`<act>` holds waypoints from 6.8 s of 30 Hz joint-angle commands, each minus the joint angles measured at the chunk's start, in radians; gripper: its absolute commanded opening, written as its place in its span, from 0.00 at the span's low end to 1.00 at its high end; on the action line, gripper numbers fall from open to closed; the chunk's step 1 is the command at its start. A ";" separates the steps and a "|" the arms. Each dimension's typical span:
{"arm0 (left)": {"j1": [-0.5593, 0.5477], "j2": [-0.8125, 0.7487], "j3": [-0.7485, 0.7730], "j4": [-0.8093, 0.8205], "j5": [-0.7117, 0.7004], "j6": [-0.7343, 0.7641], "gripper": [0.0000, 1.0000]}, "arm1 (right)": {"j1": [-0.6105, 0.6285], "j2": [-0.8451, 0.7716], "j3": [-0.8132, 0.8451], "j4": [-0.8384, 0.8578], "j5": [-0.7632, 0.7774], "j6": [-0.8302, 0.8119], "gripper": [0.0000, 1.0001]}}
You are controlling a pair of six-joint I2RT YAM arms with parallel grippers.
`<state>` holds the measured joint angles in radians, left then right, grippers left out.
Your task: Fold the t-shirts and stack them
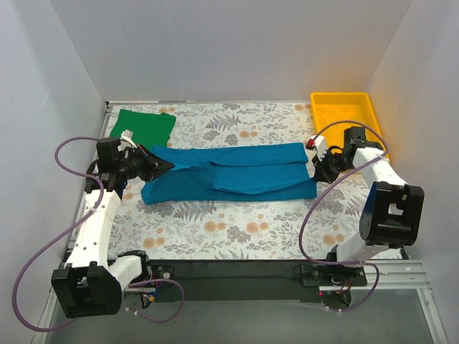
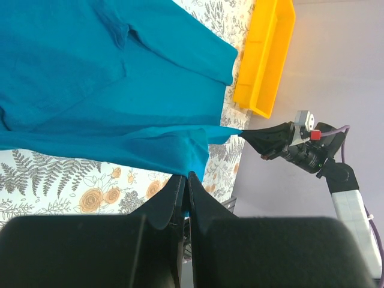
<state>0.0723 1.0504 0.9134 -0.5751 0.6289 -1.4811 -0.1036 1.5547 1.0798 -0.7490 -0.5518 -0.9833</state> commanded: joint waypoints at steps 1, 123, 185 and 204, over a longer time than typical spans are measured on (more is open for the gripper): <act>0.011 0.003 0.039 0.029 0.006 0.007 0.00 | -0.002 0.021 0.057 0.019 -0.039 0.031 0.01; 0.072 0.223 -0.016 0.106 -0.328 0.217 0.59 | 0.370 0.076 0.156 0.053 -0.234 0.152 0.38; 0.078 -0.107 -0.223 0.092 -0.433 0.266 0.71 | 0.831 0.881 1.088 0.320 0.220 0.999 0.26; 0.077 -0.109 -0.225 0.092 -0.439 0.265 0.71 | 0.832 0.828 1.063 0.321 0.228 0.986 0.01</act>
<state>0.1425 0.9703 0.6952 -0.4931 0.2043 -1.2274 0.7231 2.4470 2.1483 -0.4606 -0.3344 0.0143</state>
